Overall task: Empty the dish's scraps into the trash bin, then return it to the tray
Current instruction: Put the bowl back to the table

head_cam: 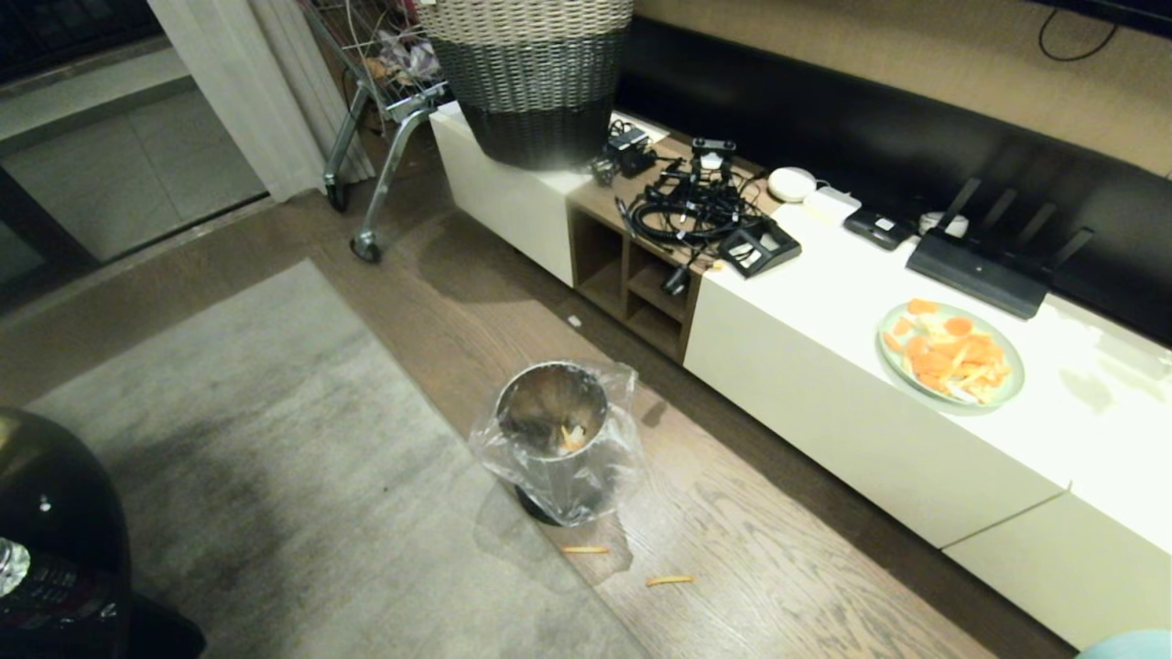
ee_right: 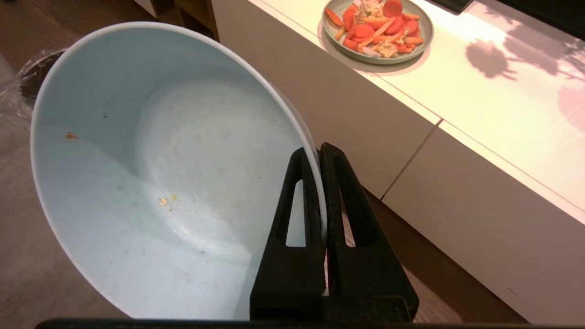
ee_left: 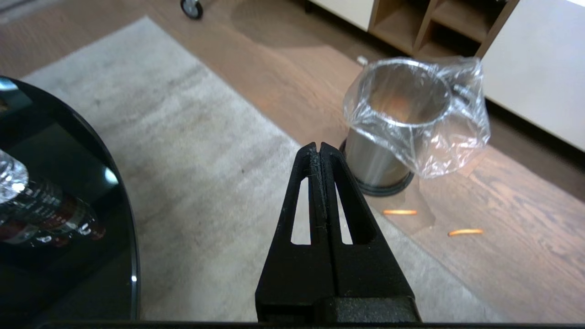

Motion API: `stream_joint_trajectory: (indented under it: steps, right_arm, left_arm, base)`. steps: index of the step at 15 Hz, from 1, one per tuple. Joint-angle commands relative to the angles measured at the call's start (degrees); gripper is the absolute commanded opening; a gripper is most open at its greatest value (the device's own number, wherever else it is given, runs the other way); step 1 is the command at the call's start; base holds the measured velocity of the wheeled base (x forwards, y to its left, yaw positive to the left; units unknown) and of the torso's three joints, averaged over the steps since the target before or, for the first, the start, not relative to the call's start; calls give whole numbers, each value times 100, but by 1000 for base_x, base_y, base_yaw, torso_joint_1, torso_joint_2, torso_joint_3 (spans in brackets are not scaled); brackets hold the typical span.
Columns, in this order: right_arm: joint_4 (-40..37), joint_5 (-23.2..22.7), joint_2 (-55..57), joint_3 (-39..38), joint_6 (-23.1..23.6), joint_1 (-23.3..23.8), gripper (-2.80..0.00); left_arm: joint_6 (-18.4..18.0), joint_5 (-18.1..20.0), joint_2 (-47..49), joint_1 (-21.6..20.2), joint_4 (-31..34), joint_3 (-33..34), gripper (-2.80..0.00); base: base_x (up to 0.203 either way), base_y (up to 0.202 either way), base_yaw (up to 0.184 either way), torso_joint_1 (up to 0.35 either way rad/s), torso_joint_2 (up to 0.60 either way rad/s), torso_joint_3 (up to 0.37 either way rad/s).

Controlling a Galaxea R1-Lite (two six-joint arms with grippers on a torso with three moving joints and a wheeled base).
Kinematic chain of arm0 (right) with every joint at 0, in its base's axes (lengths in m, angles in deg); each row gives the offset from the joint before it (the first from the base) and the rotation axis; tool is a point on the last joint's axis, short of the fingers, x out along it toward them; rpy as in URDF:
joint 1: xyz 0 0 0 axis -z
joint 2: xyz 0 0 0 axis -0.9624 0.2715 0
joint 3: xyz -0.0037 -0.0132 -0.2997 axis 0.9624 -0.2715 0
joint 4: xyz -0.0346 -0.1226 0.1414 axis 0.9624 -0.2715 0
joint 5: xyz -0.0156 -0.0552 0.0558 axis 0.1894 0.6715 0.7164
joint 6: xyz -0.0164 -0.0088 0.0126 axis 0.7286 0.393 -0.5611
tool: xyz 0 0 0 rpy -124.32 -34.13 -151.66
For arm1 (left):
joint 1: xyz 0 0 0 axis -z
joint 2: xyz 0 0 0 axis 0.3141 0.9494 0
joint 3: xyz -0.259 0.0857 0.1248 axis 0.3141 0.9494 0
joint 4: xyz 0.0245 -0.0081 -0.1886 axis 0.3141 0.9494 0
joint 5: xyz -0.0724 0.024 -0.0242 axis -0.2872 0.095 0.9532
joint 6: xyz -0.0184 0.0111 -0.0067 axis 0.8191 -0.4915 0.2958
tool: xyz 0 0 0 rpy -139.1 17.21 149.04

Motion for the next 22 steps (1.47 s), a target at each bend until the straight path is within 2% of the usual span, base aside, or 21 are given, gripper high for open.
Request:
stream_joint_trajectory:
  steps: [1, 12, 20, 22]
  right_arm:
    - [4, 1, 7, 0, 8, -1, -280]
    - [-5, 10, 7, 0, 26, -1, -280]
    - [-2, 10, 7, 0, 26, -1, -280]
    - [-4, 10, 7, 0, 35, -1, -280]
  left_arm:
    - [2, -1, -2, 0, -3, 0, -280]
    - [20, -10, -2, 0, -3, 0, -280]
    - [20, -1, -2, 0, -3, 0, -280]
    - [20, -1, -2, 0, -3, 0, -280]
  base:
    - [0, 0, 0, 6, -2, 207]
    - [0, 0, 0, 2, 2, 197]
    - [0, 0, 0, 1, 1, 15]
    - [-146, 0, 1, 7, 2, 4]
